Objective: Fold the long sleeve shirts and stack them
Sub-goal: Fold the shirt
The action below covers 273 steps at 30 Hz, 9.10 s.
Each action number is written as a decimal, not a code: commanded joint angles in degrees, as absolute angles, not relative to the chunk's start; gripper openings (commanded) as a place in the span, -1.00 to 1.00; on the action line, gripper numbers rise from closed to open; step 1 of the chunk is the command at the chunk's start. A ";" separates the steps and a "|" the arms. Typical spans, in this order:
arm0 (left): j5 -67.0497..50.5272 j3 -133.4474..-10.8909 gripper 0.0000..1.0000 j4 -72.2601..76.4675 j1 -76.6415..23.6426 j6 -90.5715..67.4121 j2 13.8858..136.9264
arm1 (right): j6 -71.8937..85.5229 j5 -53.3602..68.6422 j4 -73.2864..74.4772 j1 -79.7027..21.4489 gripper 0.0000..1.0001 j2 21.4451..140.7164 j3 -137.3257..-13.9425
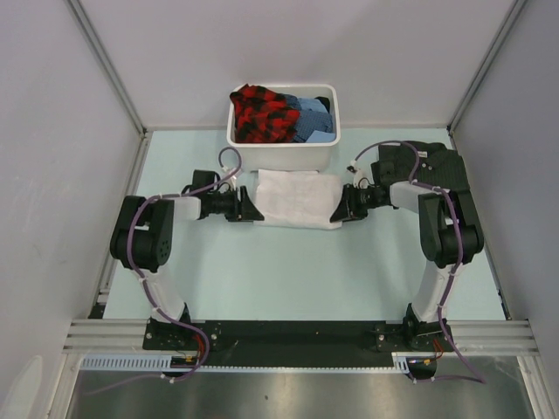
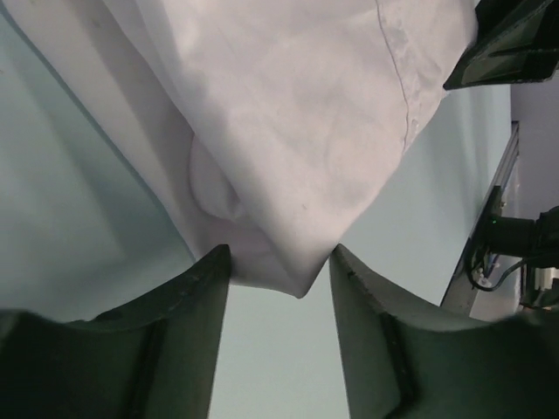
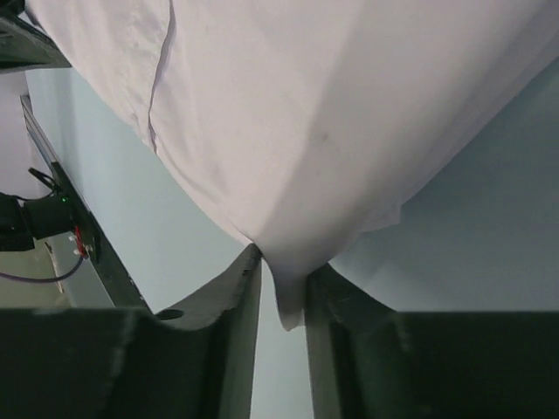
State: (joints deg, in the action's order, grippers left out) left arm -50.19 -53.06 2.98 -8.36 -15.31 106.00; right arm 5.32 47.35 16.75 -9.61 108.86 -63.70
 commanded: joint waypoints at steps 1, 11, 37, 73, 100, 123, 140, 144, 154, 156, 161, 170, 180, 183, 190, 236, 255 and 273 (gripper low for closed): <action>-53.17 -54.84 -0.26 0.89 -8.44 -12.57 105.82 | 3.78 46.49 16.77 -10.98 -0.60 109.60 -65.65; -55.55 -47.82 -1.00 -16.14 -7.47 -12.76 99.49 | 1.58 48.07 38.22 -12.39 -1.00 106.97 -66.27; -44.39 -58.71 0.44 -1.60 -3.07 -17.05 101.77 | 3.07 40.96 24.53 -9.14 0.22 116.18 -82.44; -37.70 -60.64 -1.00 -7.91 -0.79 -17.32 107.67 | 9.23 41.66 17.40 -13.89 -0.96 125.78 -91.06; -46.23 -66.36 -0.92 -10.12 -1.14 -14.23 112.32 | 21.26 42.63 5.02 -14.41 -1.00 115.65 -73.12; -60.56 -33.15 0.65 14.80 -14.21 -34.25 80.67 | 23.61 58.01 7.69 -21.16 0.91 91.23 -57.41; -58.59 -30.05 0.42 2.40 1.58 -21.73 92.33 | 17.32 57.39 14.93 -12.13 0.14 106.54 -61.17; -63.36 -34.78 0.29 2.80 0.53 -23.18 84.39 | 20.03 54.59 10.91 -10.11 -0.32 102.04 -63.10; -48.62 -48.33 0.22 15.65 -3.26 -33.05 95.79 | 21.63 47.74 5.01 -10.91 -0.36 113.56 -74.70; -46.42 -51.83 0.25 13.89 -1.50 -29.28 97.03 | 18.12 46.15 6.06 -10.20 -0.25 112.24 -75.23; -42.46 -59.23 0.42 6.78 -1.32 -20.67 104.13 | 13.01 42.54 6.77 -9.32 0.23 112.58 -75.50; -43.41 -65.04 0.37 3.25 -3.07 -21.10 111.97 | 21.61 45.53 0.62 -9.23 0.03 119.44 -79.10; -45.96 -61.70 -0.36 7.29 -3.52 -21.27 110.13 | 34.88 48.87 -7.02 -7.74 0.31 120.50 -73.94; -46.93 -62.66 -0.52 6.59 -3.43 -20.22 110.92 | 36.39 49.66 -9.14 -7.03 0.58 120.32 -73.12; -47.02 -64.42 -0.60 3.53 -3.52 -19.52 112.32 | 40.16 54.84 -13.36 -8.52 0.74 123.75 -74.27; -47.29 -64.95 -0.63 -4.75 -3.25 -14.06 112.06 | 32.34 51.42 -11.51 -10.72 0.75 118.04 -74.01; -49.49 -62.93 -1.00 5.19 -3.08 -20.83 106.17 | 28.38 52.12 -4.92 -8.26 0.49 113.73 -75.06; -46.05 -65.57 -0.43 0.44 -0.89 -19.16 113.47 | 38.59 52.65 -10.47 -14.59 -0.25 111.96 -64.42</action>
State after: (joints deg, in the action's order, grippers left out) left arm -44.77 -64.01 0.30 -1.96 -20.45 114.80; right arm 36.75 54.30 -8.47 -14.70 109.49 -66.22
